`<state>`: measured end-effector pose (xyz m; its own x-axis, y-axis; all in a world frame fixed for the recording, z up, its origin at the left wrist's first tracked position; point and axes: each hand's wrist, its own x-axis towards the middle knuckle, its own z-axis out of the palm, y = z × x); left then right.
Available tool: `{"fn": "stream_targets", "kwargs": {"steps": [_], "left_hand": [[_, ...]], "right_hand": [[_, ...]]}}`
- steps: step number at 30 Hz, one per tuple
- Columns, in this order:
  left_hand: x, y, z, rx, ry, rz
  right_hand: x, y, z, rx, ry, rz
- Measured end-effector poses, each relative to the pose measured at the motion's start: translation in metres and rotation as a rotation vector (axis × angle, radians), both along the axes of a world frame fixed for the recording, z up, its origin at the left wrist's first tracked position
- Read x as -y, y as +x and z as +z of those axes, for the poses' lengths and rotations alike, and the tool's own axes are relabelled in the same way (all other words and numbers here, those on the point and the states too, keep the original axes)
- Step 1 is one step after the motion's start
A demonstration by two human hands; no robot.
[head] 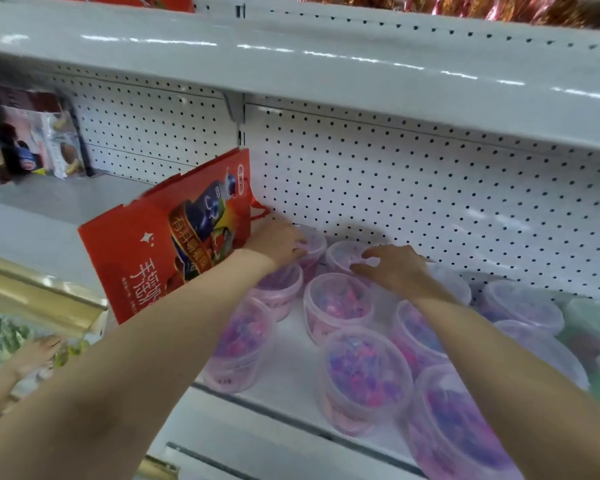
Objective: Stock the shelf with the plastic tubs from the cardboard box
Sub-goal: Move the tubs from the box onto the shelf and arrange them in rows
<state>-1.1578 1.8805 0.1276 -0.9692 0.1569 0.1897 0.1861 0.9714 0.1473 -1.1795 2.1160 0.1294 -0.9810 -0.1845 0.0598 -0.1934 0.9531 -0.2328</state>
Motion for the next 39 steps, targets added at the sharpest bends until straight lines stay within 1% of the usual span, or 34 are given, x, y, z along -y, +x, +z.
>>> {"fn": "stream_targets", "kwargs": {"steps": [3, 6, 13, 18, 22, 24, 26, 28, 29, 31, 33, 36, 39], "left_hand": [[-0.002, -0.011, -0.006, 0.031, 0.021, -0.018], [0.001, -0.018, -0.008, 0.003, 0.073, 0.007], [0.014, -0.025, -0.005, 0.032, 0.081, 0.009], [0.019, -0.022, -0.001, 0.076, 0.117, 0.031], [0.023, -0.004, 0.001, 0.048, 0.135, 0.014], [0.027, 0.01, 0.007, 0.012, 0.11, 0.029], [0.028, 0.026, 0.014, 0.045, 0.053, 0.036], [0.026, 0.04, 0.014, 0.134, -0.072, 0.043], [0.025, 0.046, 0.011, 0.159, -0.125, 0.038], [0.026, 0.055, 0.003, 0.158, -0.179, 0.025], [0.027, 0.061, -0.001, 0.12, -0.189, 0.0], [0.027, 0.066, -0.003, 0.064, -0.154, -0.047], [0.029, 0.071, -0.005, 0.034, -0.121, -0.098]], "right_hand": [[0.006, -0.005, 0.002, 0.047, 0.025, -0.01], [0.012, -0.012, 0.0, 0.032, 0.039, -0.019], [0.016, -0.025, -0.004, 0.036, 0.074, -0.024], [0.015, -0.021, -0.007, 0.049, 0.048, -0.028], [0.013, -0.011, -0.001, 0.032, -0.055, -0.067], [0.013, -0.002, 0.003, -0.031, -0.061, -0.064], [0.014, 0.011, 0.01, -0.057, -0.054, -0.006], [0.017, 0.029, 0.019, 0.054, -0.068, 0.081], [0.021, 0.039, 0.021, 0.126, -0.032, 0.127], [0.028, 0.055, 0.02, 0.198, 0.118, 0.196], [0.034, 0.063, 0.012, 0.177, 0.189, 0.202], [0.037, 0.064, 0.001, 0.102, 0.158, 0.156], [0.038, 0.061, -0.007, 0.079, 0.116, 0.091]]}}
